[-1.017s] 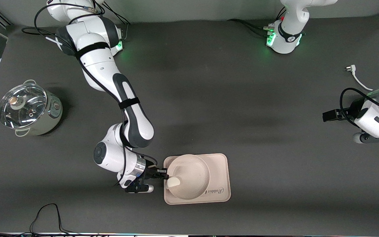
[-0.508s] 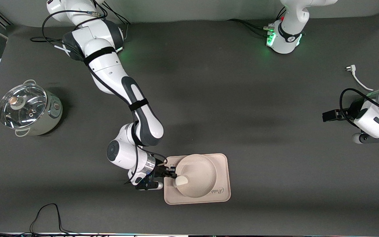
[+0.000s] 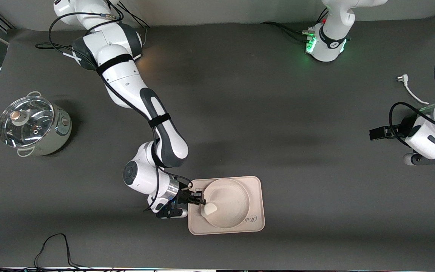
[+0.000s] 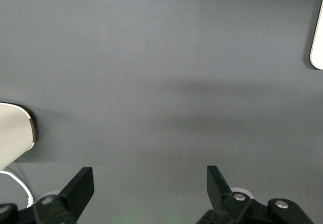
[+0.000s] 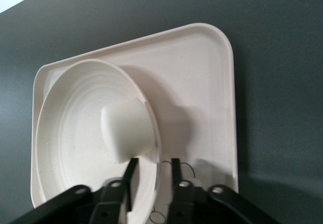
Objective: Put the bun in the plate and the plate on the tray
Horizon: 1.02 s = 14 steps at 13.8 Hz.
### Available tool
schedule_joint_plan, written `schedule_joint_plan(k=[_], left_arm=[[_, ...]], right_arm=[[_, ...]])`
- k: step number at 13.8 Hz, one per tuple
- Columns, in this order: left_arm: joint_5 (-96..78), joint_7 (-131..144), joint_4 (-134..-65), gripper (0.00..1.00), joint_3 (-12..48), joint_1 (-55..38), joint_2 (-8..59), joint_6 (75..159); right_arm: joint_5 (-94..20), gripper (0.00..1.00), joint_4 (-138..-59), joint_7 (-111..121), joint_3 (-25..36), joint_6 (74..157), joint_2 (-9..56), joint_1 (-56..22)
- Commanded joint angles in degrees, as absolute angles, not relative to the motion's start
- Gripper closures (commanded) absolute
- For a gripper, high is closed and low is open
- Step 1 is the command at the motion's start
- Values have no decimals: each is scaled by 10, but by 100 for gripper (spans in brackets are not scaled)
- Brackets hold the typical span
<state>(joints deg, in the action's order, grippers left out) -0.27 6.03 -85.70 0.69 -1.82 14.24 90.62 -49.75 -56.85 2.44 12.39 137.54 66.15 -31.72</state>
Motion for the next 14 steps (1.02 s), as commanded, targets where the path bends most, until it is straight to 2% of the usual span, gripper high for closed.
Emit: schedule_joint_plan(k=[1, 6, 9, 14], left_arm=[[5, 55, -854, 0, 4, -39, 140, 909], [5, 54, -854, 0, 11, -57, 165, 925], [5, 53, -853, 0, 11, -58, 173, 934], [19, 61, -855, 0, 10, -57, 174, 951]], right_arm=[[-481, 0, -553, 5, 121, 1379, 662, -315], [-476, 0, -559, 8, 138, 1319, 607, -303], [-435, 0, -565, 10, 179, 1234, 565, -287], [-411, 0, -693, 83, 226, 1137, 413, -272]])
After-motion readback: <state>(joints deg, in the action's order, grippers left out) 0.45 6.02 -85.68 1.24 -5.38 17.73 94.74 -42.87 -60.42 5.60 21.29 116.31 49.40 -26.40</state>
